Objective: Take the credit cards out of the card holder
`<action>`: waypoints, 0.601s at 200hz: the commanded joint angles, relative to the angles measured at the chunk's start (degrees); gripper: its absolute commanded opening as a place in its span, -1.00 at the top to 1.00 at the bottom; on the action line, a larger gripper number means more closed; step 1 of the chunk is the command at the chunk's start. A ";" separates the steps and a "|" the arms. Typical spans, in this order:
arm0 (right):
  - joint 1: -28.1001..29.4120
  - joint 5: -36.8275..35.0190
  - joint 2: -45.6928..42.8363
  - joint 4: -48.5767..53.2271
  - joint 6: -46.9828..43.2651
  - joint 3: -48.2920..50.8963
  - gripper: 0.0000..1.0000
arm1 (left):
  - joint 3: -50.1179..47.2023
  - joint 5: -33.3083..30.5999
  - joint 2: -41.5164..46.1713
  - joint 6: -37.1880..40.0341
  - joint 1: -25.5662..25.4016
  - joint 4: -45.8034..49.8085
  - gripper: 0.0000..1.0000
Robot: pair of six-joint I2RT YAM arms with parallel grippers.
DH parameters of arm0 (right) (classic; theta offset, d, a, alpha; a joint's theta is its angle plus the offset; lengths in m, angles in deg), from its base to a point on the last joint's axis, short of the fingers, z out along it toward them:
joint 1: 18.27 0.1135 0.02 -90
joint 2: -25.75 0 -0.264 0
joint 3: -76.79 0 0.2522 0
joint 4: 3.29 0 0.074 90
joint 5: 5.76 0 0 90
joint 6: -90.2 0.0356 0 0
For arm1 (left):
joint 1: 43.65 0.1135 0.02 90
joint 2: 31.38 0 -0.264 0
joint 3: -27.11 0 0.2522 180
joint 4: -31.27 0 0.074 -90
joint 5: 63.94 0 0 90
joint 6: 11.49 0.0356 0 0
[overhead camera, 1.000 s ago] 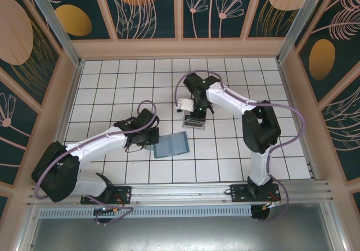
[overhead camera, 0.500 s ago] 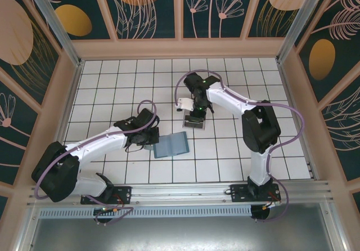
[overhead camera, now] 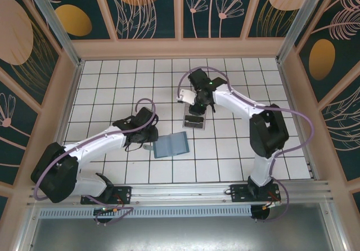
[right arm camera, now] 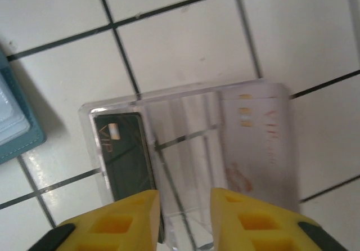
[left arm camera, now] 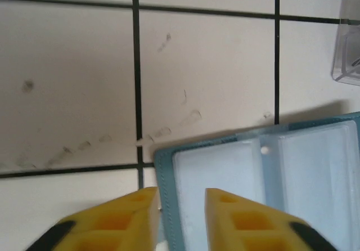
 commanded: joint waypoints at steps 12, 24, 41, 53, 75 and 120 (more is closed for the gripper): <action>-2.42 -1.51 -8.12 -11.42 8.38 6.95 0.20 | 1.73 -5.75 1.80 1.91 2.53 -0.77 -0.20; -2.81 -2.32 -10.57 -14.83 11.17 9.99 0.03 | 1.76 -7.32 2.03 2.55 3.57 -1.55 -0.40; -5.64 -3.81 -14.12 -19.73 15.44 14.43 -0.35 | 1.73 -9.73 2.06 3.62 5.34 -2.92 -0.95; -7.40 -4.69 -16.43 -22.86 18.37 17.56 -0.65 | 2.12 -11.79 1.59 4.51 6.44 -3.63 -0.97; -11.10 -6.13 -20.81 -29.19 23.87 23.82 -0.98 | 2.81 -17.54 0.15 6.05 8.30 -5.10 -0.97; -20.67 -6.36 -27.61 -46.59 34.79 39.27 -0.98 | 2.29 -25.19 -1.30 10.95 12.04 -13.39 -0.97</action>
